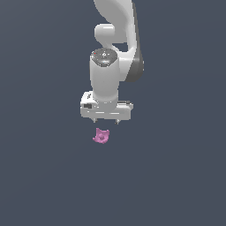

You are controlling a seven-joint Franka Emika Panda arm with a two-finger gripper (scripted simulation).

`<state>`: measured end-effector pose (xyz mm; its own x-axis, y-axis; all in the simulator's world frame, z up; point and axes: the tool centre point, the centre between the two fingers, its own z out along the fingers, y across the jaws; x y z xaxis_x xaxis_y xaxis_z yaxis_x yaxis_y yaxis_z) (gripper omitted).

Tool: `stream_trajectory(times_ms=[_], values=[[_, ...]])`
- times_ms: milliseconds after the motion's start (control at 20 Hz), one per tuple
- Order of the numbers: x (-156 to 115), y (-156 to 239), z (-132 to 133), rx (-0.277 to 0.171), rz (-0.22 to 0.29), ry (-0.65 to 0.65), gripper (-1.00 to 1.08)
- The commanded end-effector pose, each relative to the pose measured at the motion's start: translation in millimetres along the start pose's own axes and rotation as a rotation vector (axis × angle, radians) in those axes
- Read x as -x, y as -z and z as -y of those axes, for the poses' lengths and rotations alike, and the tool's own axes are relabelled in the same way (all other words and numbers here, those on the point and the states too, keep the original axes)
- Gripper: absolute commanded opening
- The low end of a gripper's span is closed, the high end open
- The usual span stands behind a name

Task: Pick up the object and move it to a goal position.

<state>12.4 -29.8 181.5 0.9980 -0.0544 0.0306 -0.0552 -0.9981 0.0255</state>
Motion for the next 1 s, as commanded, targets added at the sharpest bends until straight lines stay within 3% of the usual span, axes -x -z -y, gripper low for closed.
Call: stream_trajectory(times_ms=[0,550,950], values=[[0,0,0,0.000,0.000,0.000,1.00],[0,0,1,0.000,0.000,0.002,1.00],[5,7,27,0.007,0.011,0.075,1.00]])
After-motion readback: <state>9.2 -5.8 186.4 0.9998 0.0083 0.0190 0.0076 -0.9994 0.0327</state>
